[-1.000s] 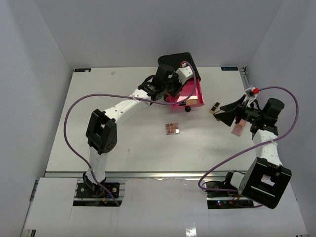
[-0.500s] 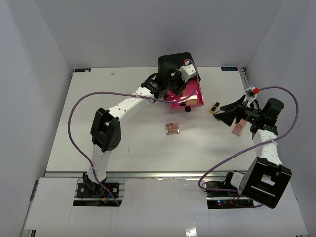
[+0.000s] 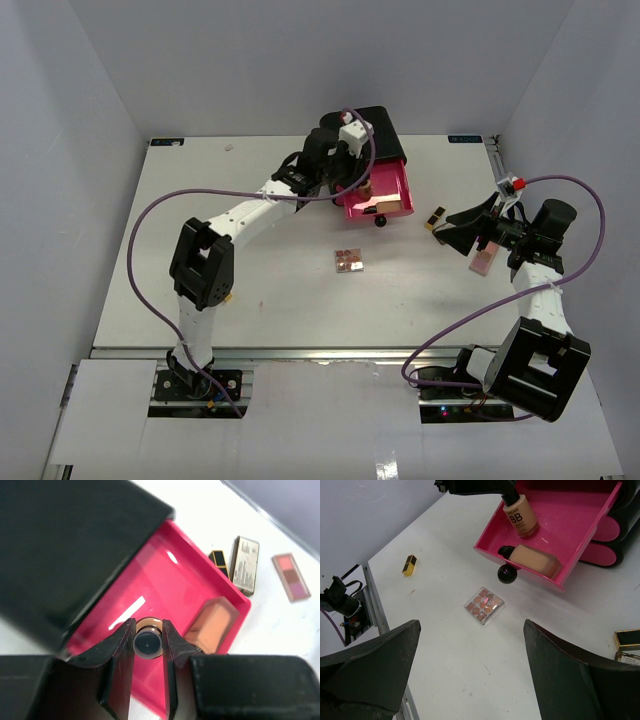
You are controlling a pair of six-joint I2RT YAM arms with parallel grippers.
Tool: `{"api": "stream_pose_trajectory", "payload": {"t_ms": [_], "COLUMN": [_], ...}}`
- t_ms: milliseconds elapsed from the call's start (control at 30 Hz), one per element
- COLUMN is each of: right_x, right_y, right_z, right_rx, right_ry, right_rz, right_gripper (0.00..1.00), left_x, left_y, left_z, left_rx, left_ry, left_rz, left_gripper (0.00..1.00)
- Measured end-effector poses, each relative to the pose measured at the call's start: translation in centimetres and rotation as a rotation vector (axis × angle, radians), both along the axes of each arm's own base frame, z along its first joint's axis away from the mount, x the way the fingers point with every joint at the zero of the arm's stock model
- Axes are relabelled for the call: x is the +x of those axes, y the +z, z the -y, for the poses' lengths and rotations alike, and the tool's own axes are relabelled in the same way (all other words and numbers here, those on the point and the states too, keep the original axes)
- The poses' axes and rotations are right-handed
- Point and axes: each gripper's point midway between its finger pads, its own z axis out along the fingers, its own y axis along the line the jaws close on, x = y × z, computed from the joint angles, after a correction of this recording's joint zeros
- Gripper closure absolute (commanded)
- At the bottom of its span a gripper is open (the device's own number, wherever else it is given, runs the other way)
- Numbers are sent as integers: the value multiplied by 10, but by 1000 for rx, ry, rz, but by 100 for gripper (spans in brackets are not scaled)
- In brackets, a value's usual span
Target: Organize the makeup
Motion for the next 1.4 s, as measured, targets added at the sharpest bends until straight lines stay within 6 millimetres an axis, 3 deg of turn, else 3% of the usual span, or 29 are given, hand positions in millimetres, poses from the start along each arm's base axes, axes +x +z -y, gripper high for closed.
{"api": "stream_pose_trajectory", "payload": {"t_ms": [133,267,733,1133,1400], "right_x": [0,0,-1,-1,0], "right_y": [0,0,0,0,0], "right_z": [0,0,1,2,2], "right_rx": [0,0,2,2,2], "right_ry": [-1,-1,-1,-1,-1], "right_rz": [0,0,1,1,1], "right_gripper": [10,10,10,10,10], "left_x": [10,21,5,14,15], "left_y": [4,8,50,-6,-15], "left_z": [-23,-33,1,9,11], "left_rx": [-118,-223,-521,-562,-578], "left_ry": [78,117,7,52,58], "left_rz": [-53,-83,-183,-315,-342], "left_gripper": [85,85,88,85,80]}}
